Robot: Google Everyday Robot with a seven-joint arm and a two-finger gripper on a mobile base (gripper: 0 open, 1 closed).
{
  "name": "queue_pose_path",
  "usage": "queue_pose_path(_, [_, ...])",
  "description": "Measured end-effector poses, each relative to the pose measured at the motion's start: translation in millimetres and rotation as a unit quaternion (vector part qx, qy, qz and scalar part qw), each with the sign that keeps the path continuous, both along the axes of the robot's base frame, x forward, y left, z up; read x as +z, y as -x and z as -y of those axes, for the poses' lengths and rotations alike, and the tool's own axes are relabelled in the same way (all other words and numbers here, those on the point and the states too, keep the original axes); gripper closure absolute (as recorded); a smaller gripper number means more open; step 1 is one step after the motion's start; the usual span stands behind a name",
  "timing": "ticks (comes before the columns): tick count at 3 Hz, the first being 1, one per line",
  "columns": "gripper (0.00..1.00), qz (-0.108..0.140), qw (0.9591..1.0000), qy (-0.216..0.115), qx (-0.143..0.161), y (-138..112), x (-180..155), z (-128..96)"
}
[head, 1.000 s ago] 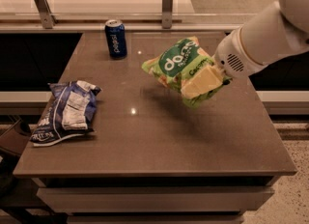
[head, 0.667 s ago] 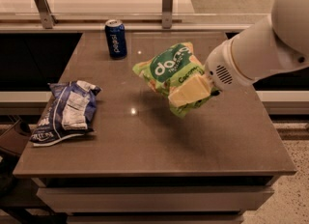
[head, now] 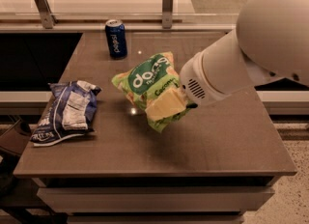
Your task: Move green rice chip bag near blue chip bag
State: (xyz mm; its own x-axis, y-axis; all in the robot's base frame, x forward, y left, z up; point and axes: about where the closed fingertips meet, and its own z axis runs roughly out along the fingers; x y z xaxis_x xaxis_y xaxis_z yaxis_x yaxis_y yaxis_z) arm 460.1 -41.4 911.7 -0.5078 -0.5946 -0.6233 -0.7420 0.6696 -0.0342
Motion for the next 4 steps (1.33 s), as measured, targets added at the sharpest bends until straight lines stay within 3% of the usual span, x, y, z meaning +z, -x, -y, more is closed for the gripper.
queue_pose_path(1, [0.84,0.000,1.0000,0.001,0.000,1.0,1.0,-0.3])
queue_pose_path(4, [0.14,0.005,1.0000,0.003,0.004,3.4,5.2,-5.0])
